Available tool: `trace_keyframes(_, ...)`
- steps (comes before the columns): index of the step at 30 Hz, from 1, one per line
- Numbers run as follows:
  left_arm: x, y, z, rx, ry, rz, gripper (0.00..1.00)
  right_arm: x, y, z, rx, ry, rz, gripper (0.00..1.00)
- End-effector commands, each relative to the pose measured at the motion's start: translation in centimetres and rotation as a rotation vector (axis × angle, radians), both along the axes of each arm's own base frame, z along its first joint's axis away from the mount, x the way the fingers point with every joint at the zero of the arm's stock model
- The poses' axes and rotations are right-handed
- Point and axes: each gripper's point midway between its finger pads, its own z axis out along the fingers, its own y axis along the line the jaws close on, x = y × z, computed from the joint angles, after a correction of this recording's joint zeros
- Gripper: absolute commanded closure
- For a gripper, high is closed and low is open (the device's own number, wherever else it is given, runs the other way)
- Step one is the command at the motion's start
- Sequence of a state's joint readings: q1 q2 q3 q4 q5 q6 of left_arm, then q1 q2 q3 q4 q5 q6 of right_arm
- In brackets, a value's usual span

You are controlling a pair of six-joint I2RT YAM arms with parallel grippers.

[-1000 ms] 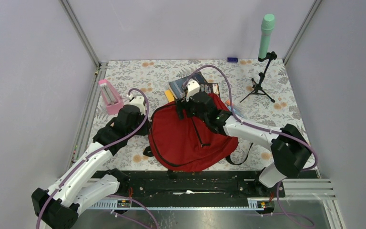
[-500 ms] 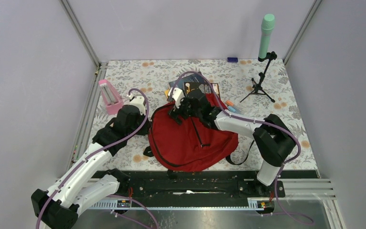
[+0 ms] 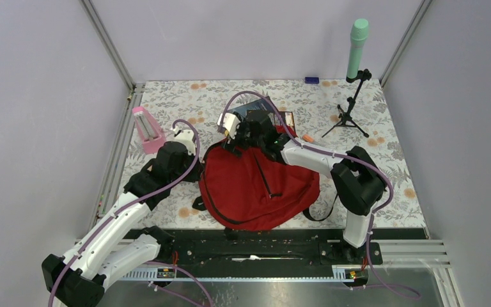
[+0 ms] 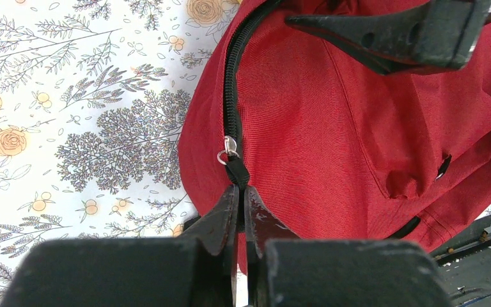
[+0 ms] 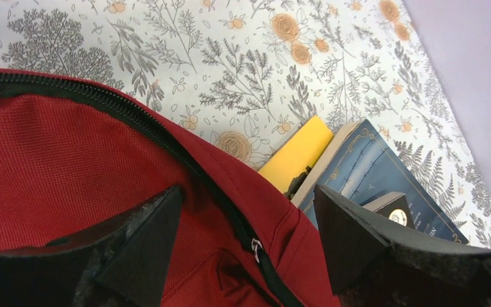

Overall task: Pack the student bag
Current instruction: Unzip the student bag at the center of the board.

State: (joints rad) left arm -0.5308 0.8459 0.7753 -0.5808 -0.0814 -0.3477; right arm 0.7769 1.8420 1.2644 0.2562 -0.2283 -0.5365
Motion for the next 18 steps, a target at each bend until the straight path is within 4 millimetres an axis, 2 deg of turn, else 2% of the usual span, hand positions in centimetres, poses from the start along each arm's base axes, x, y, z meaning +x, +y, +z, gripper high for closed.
trace_keyframes(1,0.6,-0.7,1.7,-0.048,-0.058,-0.016,1.0,0.0,0.6,0.6,-0.024,-0.001,0.064,0.18)
trace_keyframes(8,0.8,-0.7,1.7,-0.046,-0.057,-0.014,1.0,-1.7,0.6,-0.2,-0.014,0.064,0.11,0.15)
trace_keyframes(15,0.8,-0.8,1.7,-0.049,-0.056,-0.016,1.0,-0.2,1.1,-0.4,-0.043,0.022,0.1,0.16)
trace_keyframes(18,0.8,-0.8,1.7,-0.049,-0.056,-0.016,1.0,0.5,1.3,-0.8,-0.071,0.003,0.101,0.21)
